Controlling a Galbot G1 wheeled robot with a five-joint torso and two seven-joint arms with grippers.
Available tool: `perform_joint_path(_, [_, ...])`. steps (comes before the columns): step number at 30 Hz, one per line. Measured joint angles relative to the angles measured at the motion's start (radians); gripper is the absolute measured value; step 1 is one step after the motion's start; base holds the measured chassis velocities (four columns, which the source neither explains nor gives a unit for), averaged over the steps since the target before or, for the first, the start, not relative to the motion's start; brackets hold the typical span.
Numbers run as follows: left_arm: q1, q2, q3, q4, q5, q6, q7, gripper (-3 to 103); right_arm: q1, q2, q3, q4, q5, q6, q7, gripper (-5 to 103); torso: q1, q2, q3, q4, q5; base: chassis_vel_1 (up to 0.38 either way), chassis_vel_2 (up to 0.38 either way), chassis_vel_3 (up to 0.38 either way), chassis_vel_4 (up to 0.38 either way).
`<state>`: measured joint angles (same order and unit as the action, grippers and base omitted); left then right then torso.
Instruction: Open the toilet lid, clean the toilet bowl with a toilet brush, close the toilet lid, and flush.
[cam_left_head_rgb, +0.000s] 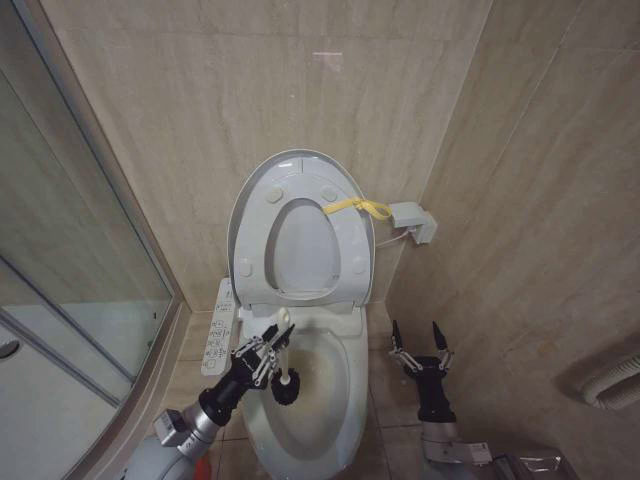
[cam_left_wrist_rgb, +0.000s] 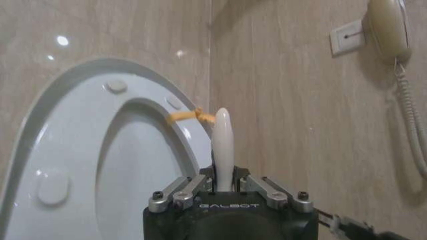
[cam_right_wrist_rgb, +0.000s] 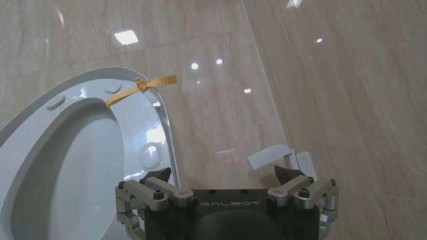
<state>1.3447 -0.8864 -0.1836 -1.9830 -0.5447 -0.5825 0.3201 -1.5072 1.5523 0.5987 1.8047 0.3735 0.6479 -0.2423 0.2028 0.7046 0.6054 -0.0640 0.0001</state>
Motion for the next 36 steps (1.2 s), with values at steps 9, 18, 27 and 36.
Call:
perform_joint_path(9, [0.035,-0.072,-0.023,0.044,0.011,-0.012,0.003,18,0.012,-0.008,-0.014,-0.019,0.005,0.002,-0.009,100,0.0,0.0,0.0,-0.0001,-0.0003,0.0,0.0,0.0,0.0])
perform_joint_path(18, [0.11,0.001,-0.179,-0.168,-0.172,0.078,-0.073,18,0.028,0.003,-0.039,-0.057,0.005,0.013,-0.014,100,0.0,0.0,0.0,-0.0001,0.0001,0.0,0.0,0.0,0.0])
perform_joint_path(27, [0.416,-0.207,-0.481,-0.379,0.183,0.096,-0.317,18,0.058,-0.015,-0.043,-0.083,0.025,0.019,-0.016,100,0.0,0.0,0.0,0.0003,-0.0002,0.0,0.0,0.0,0.0])
perform_joint_path(36, [0.487,-0.416,-0.494,-0.419,0.412,0.14,-0.527,18,0.072,-0.026,-0.044,-0.082,0.051,0.017,-0.015,100,0.0,0.0,0.0,-0.0005,0.0001,0.0,0.0,0.0,0.0])
